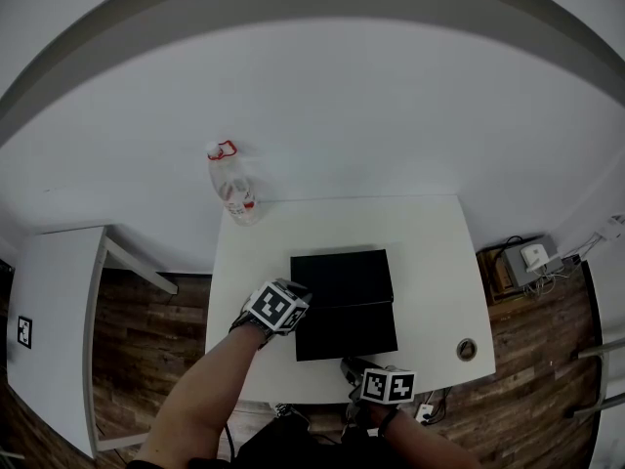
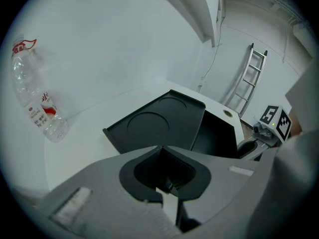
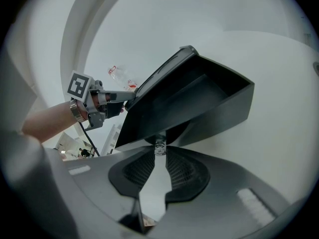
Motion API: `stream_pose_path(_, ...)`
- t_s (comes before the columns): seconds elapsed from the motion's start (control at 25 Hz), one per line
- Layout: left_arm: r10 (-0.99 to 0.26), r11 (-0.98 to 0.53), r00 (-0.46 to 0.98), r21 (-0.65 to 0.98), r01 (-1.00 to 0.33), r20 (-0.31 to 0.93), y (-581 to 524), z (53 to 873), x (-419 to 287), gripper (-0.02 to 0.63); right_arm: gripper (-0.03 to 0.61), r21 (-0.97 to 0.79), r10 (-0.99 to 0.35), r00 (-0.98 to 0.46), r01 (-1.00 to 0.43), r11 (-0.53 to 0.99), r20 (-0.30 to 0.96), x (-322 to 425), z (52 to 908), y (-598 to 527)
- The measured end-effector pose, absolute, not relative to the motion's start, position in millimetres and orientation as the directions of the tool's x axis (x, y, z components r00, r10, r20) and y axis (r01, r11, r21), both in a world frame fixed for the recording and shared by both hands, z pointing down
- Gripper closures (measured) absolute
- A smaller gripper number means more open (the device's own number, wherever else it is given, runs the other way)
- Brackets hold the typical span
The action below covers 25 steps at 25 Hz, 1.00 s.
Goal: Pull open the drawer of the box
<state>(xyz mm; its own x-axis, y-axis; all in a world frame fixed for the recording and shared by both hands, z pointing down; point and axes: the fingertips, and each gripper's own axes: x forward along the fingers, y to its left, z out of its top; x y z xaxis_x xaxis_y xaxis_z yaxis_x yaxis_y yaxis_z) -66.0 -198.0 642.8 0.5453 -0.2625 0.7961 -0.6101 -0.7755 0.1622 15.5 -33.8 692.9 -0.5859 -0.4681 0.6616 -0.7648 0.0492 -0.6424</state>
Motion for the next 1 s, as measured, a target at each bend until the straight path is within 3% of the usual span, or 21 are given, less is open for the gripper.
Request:
stream_pose_path(0.64, -0.281, -0.734, 0.572, 0.212, -0.645, 0.770, -196, 640, -65, 0.609, 0.480, -0.704, -0.472, -0.646, -0.706, 0.070, 0.600, 23, 681, -16)
stream_pose_path(0.8, -0.348, -0.727, 0.594, 0.191, -0.660, 0.725, -198, 615, -68, 0.609, 0.572, -0.751, -0.464, -0.697, -0.653, 0.097, 0.546, 32, 667, 3)
stream_pose_path(1.0, -0.319, -0.746, 0.709, 0.294, -0.597, 0.629, -154, 585, -66, 0.609, 0.574, -0.777, -0.467, -0.743, -0.607, 0.169, 0.479, 43, 642, 15)
